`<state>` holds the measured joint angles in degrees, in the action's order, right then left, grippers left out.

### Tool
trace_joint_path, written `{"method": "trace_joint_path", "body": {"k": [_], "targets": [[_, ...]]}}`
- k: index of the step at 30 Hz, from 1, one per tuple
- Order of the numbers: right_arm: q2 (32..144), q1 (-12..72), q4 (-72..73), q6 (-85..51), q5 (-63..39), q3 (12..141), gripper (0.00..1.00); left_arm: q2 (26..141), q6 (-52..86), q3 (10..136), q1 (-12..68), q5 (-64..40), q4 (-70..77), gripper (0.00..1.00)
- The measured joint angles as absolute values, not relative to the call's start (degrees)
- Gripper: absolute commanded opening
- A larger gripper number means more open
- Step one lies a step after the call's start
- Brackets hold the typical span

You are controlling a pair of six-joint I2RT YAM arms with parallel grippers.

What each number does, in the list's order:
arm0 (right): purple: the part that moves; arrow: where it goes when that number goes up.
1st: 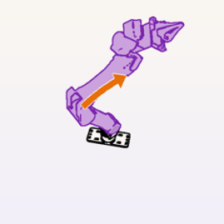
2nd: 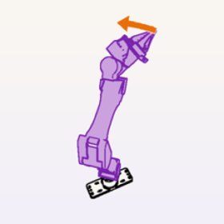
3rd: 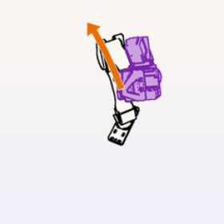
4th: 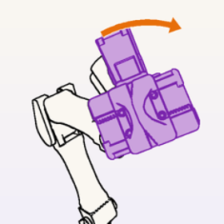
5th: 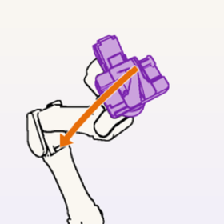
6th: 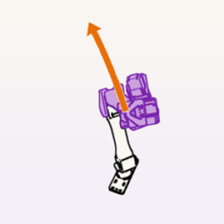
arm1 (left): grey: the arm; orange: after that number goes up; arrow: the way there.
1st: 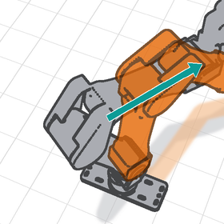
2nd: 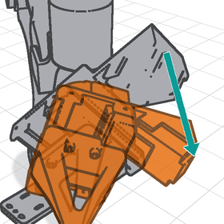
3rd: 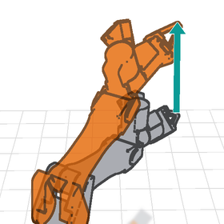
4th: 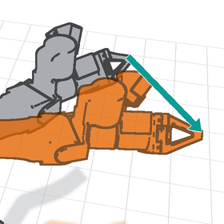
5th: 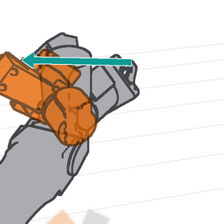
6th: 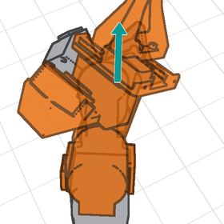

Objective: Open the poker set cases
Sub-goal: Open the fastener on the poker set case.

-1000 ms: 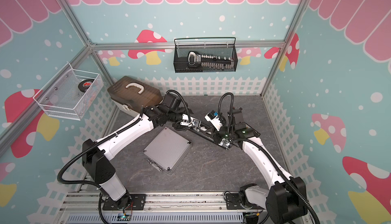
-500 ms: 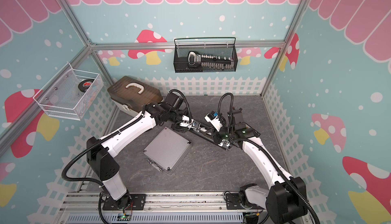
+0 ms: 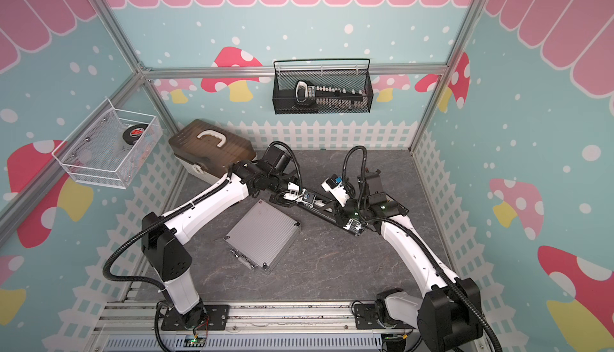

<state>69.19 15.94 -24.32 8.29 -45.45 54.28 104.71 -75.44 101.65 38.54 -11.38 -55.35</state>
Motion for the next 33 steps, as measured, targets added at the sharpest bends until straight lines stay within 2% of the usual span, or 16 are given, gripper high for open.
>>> {"method": "trace_joint_path", "body": {"k": [6, 10, 14, 18, 27, 33], "targets": [[69.2, 15.9, -24.0, 8.3, -45.4, 54.3, 0.0, 105.8, -75.5, 104.1, 38.5, -11.4, -58.7, 0.4], [69.3, 15.8, -24.0, 8.3, -45.5, 54.3, 0.0, 106.0, -75.5, 104.9, 38.5, -11.6, -59.5, 0.4], [69.3, 15.8, -24.1, 8.3, -45.6, 54.3, 0.0, 106.1, -75.2, 104.7, 38.5, -11.3, -58.7, 0.55], [69.3, 15.8, -24.0, 8.3, -45.6, 54.3, 0.0, 106.0, -75.0, 103.1, 38.5, -11.2, -55.7, 0.6], [69.3, 15.7, -23.8, 8.3, -45.6, 54.3, 0.0, 106.2, -75.4, 102.8, 38.5, -11.0, -55.0, 0.55], [69.4, 15.7, -23.6, 8.3, -45.5, 54.3, 0.0, 107.1, -75.9, 104.0, 38.8, -10.0, -55.3, 0.55]]}}
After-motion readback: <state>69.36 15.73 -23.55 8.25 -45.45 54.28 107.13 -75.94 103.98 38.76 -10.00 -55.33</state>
